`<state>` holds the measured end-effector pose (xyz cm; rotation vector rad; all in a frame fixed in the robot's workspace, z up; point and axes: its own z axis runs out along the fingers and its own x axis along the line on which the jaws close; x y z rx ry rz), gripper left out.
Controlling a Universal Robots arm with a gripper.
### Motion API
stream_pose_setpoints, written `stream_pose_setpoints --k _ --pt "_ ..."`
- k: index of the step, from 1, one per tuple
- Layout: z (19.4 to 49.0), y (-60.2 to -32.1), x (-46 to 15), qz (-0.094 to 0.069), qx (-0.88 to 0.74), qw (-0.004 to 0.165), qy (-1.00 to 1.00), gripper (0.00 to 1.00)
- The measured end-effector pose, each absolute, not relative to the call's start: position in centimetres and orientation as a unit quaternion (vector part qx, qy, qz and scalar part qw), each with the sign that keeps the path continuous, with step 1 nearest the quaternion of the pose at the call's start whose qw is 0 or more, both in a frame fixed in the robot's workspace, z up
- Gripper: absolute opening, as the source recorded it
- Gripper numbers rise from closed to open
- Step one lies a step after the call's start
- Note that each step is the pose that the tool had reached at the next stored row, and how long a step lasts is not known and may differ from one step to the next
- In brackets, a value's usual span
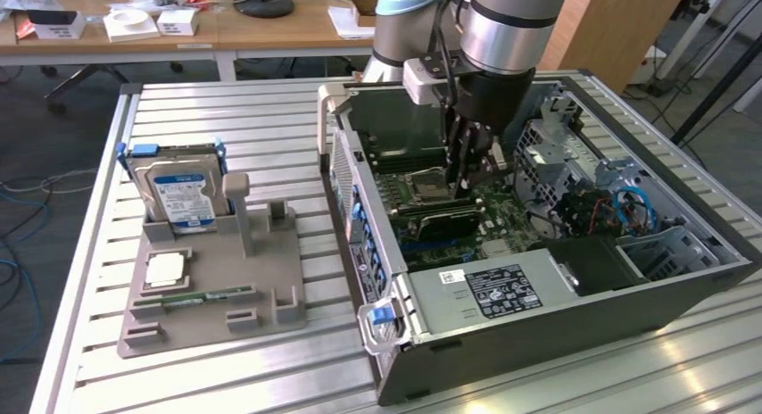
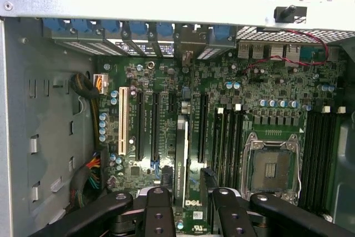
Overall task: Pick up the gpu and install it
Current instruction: 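Press down on the gpu until it lock into place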
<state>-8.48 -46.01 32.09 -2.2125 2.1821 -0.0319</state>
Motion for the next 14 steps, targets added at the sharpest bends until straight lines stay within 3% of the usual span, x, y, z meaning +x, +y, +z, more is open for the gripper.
stream_pose_setpoints --k 9,11,13,14 --pt "32.1 -46.01 -8.48 -0.01 -0.712 0.017 0.702 0.32" --pt "32.09 -46.0 -8.48 -0.01 -0.712 0.017 0.702 0.2" --pt "32.09 -46.01 -8.48 -0.01 -0.712 0.017 0.702 0.2" --pt "32.1 -46.01 -8.49 -0.01 -0.712 0.017 0.702 0.14"
